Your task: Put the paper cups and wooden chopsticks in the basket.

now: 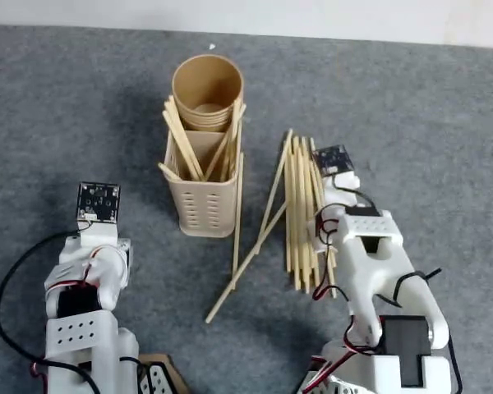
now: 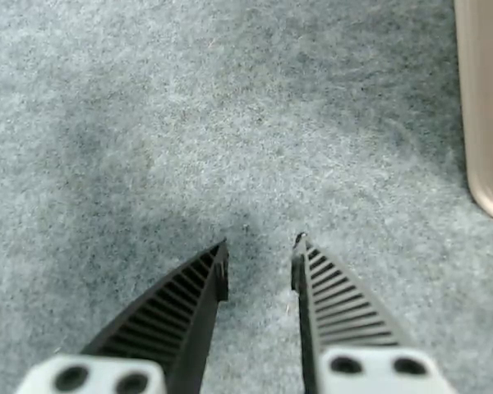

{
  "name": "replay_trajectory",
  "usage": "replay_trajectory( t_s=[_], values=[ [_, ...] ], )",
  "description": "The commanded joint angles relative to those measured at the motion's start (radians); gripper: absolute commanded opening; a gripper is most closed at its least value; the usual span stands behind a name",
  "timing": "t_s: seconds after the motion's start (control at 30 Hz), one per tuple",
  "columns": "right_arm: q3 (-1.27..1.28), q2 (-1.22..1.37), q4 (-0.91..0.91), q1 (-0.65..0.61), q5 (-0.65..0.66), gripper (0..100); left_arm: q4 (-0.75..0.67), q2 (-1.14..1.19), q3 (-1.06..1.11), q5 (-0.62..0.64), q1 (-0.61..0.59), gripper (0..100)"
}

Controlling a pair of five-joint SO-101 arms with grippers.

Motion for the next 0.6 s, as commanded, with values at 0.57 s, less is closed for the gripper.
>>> replay_trajectory(
  t_s=[0.57],
  values=[
    [-0.191,-0.883,-0.119,-0.22,-0.239,0.9,-0.017,-0.007,-0.005,0.005,0.01,16]
  ],
)
